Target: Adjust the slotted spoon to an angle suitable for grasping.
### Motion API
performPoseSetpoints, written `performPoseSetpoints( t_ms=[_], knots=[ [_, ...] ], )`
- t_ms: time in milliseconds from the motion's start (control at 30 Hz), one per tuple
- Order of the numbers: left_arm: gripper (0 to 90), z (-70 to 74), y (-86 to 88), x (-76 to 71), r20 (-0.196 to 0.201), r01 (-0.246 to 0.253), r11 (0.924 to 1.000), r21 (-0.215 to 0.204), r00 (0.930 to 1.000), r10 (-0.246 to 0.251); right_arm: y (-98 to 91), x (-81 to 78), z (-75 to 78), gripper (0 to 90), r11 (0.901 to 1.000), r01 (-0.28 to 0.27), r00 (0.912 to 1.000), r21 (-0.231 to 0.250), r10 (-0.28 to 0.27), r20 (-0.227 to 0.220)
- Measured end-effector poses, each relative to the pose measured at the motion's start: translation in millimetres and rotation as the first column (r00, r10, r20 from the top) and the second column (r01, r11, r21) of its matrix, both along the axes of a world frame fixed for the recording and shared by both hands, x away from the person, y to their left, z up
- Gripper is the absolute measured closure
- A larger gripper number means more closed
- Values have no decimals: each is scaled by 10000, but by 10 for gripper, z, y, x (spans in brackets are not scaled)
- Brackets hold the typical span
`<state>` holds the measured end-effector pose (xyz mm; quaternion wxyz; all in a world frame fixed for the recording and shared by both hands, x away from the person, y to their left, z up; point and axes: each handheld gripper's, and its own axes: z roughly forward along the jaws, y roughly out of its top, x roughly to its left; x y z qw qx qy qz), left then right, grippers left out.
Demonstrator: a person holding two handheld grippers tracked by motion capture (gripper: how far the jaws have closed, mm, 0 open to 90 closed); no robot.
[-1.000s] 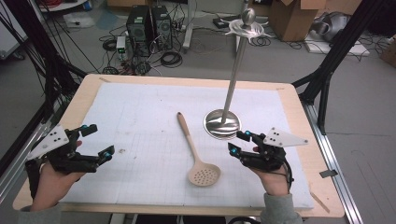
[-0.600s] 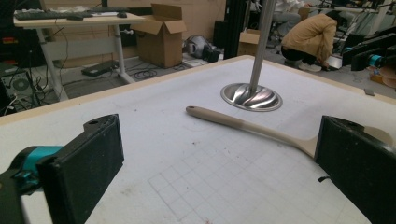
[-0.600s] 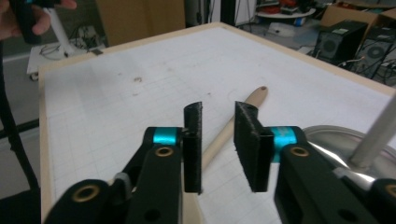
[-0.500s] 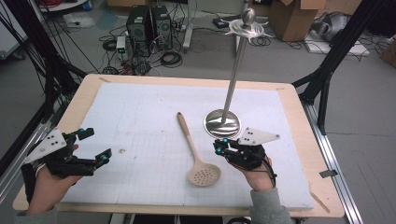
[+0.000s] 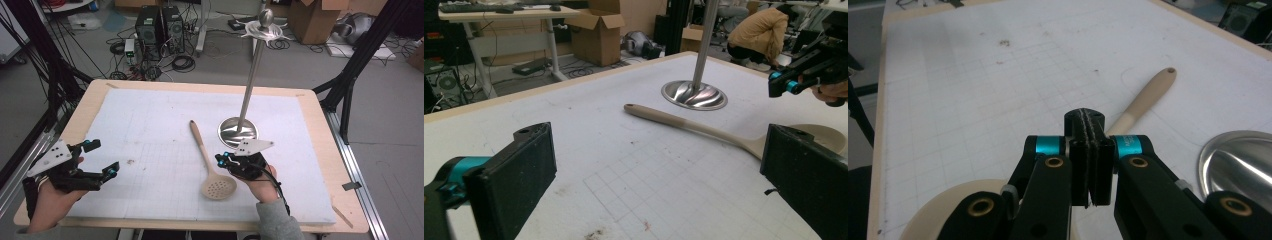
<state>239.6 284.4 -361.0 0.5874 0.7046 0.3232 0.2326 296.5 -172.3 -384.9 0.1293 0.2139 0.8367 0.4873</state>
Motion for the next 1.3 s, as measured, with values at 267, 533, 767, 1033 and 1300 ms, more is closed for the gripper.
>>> performPoseSetpoints(
  t_ms=[267, 533, 767, 1033, 1300],
  knots=[
    [19, -16, 3, -11, -54, 2, 10000, 72, 10000, -2, 201, 67, -147, 896, 9967, -512, 9986, -625, 521, 128],
    [19, -36, 32, -28, -145, -63, 9999, 107, 9999, 64, 315, 147, -269, 898, 9911, -639, 9980, -1169, 630, -111],
    [19, -38, 45, -44, -135, -93, 9999, 126, 9999, 95, 374, 191, -332, 897, 9876, -880, 9960, -1301, 853, -267],
    [19, -53, 59, -56, -199, -115, 9998, 150, 9997, 118, 440, 219, -378, 897, 9837, -1037, 9943, -1466, 992, -378],
    [19, -63, 79, -66, -231, -177, 9998, 135, 9996, 180, 510, 246, -441, 897, 9733, -1231, 9921, -1937, 1159, -483]
  ],
)
